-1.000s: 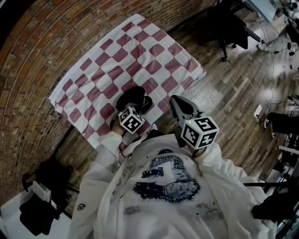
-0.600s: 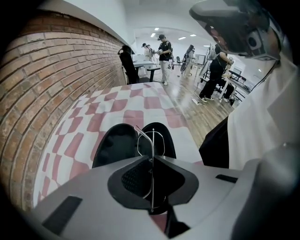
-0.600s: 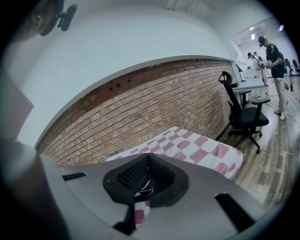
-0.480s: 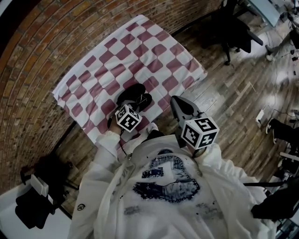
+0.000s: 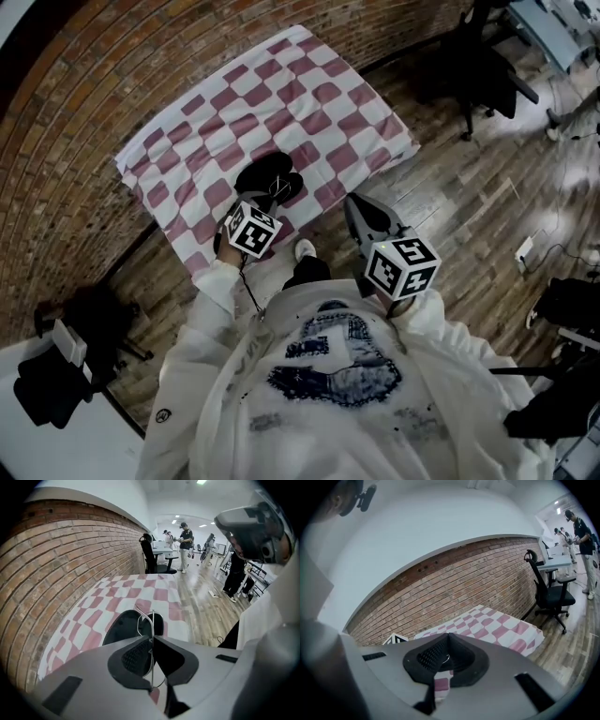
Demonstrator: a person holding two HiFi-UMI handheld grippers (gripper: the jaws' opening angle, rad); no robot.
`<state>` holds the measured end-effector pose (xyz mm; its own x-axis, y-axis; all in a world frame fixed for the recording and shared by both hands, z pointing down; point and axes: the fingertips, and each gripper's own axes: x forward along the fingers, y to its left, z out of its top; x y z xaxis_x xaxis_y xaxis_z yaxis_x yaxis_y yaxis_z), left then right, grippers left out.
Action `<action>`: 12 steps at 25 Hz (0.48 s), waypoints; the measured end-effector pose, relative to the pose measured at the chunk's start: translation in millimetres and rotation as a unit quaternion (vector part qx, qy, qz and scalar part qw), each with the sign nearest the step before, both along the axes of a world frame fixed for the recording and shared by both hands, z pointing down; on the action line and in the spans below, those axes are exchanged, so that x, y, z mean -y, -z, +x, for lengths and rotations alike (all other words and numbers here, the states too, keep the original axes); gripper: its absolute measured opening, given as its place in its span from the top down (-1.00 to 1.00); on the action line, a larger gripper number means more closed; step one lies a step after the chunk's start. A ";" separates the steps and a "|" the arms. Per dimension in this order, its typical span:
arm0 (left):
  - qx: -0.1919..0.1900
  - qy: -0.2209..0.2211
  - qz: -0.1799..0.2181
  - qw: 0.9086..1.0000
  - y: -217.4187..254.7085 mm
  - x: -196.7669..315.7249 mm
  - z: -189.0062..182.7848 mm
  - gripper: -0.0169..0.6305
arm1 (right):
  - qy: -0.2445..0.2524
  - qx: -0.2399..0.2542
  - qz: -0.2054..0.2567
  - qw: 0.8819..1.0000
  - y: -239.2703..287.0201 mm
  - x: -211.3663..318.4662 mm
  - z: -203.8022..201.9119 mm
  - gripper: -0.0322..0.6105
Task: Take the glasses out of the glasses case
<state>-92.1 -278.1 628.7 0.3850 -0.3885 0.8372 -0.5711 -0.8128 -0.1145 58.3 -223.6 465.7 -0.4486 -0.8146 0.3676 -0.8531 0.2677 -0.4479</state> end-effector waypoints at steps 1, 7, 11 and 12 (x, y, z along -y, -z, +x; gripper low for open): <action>-0.003 0.010 0.003 1.000 4.1 -4.1 -0.2 0.82 | 0.004 0.001 0.000 1.000 -0.1 -5.6 0.7 0.86; -0.031 0.068 0.028 0.997 30.7 -31.6 1.8 0.82 | 0.026 0.005 0.005 1.000 0.4 -39.6 9.8 0.86; -0.048 0.092 0.045 0.994 49.5 -57.2 10.4 0.82 | 0.039 0.008 0.010 0.999 2.5 -66.6 17.3 0.86; -0.051 0.097 0.050 0.993 54.0 -64.3 12.1 0.82 | 0.043 0.009 0.011 0.999 2.5 -74.4 19.5 0.86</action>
<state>-80.0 -213.8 574.7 0.3749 -0.5425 0.7518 -0.7286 -0.6738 -0.1228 77.8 -149.2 463.2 -0.5229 -0.7811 0.3413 -0.8187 0.3488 -0.4561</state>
